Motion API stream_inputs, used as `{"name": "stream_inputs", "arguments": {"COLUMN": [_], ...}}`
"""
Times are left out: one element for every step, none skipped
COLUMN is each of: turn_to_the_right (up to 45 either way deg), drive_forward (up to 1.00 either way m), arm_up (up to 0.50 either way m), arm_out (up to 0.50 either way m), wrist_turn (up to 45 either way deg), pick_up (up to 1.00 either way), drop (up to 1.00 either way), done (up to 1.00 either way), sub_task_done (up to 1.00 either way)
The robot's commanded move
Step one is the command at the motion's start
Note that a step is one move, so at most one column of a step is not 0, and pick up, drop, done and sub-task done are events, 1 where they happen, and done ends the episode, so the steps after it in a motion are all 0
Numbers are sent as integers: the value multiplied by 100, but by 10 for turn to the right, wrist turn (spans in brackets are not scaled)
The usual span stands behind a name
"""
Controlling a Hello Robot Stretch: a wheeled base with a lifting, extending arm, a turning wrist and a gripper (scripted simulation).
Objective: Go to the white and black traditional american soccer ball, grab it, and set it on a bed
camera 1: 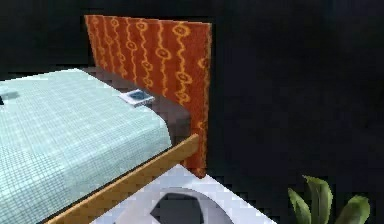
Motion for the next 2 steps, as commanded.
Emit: {"name": "stream_inputs", "arguments": {"turn_to_the_right": [-300,-30], "drive_forward": [0,0], "arm_up": [0,0], "arm_out": [0,0], "wrist_turn": [0,0], "pick_up": [0,0], "drop": [0,0], "done": [0,0], "sub_task_done": [0,0]}}
